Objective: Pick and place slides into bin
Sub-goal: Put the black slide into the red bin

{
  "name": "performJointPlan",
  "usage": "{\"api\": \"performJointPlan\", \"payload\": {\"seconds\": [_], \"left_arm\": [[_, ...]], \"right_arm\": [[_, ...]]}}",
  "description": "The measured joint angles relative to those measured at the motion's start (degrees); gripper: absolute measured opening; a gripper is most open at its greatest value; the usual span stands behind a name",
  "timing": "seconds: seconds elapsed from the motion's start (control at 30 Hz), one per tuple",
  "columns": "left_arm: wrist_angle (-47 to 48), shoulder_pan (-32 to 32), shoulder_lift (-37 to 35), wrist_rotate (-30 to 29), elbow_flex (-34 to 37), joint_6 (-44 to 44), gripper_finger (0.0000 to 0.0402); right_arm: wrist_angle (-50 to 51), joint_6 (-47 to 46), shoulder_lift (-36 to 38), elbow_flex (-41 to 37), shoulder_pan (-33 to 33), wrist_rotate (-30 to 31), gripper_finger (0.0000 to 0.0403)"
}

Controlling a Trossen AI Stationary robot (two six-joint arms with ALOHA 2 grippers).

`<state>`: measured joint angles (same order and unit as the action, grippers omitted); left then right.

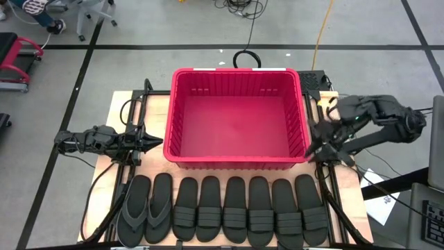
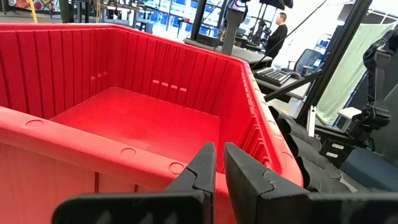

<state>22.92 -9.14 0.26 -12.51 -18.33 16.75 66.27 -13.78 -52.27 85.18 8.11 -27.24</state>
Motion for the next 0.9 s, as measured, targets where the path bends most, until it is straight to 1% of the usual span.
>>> {"api": "performJointPlan", "payload": {"seconds": [0.07, 0.2, 0.33, 0.43, 0.53, 0.67, 0.77, 0.9], "left_arm": [[0.0, 0.0, 0.0, 0.0, 0.0, 0.0, 0.0031], [0.0, 0.0, 0.0, 0.0, 0.0, 0.0, 0.0031], [0.0, 0.0, 0.0, 0.0, 0.0, 0.0, 0.0031], [0.0, 0.0, 0.0, 0.0, 0.0, 0.0, 0.0031], [0.0, 0.0, 0.0, 0.0, 0.0, 0.0, 0.0031], [0.0, 0.0, 0.0, 0.0, 0.0, 0.0, 0.0031], [0.0, 0.0, 0.0, 0.0, 0.0, 0.0, 0.0031], [0.0, 0.0, 0.0, 0.0, 0.0, 0.0, 0.0031]], "right_arm": [[4.1, -0.7, -1.5, 0.0, 3.5, -0.1, 0.0066], [8.5, -3.6, -4.7, -1.6, 11.8, 0.1, 0.0039], [8.1, -6.3, -6.9, -5.1, 19.0, 0.1, 0.0013], [7.8, -8.7, -7.5, -9.3, 22.8, 0.1, 0.0002], [4.2, -13.0, -7.0, -13.6, 25.2, 0.2, 0.0003], [-4.3, -18.6, -5.3, -19.1, 28.5, 1.0, 0.0001], [-8.9, -22.6, -4.7, -22.2, 31.4, 3.4, 0.0001], [-9.6, -26.0, -4.8, -23.7, 35.4, 8.4, 0.0]]}}
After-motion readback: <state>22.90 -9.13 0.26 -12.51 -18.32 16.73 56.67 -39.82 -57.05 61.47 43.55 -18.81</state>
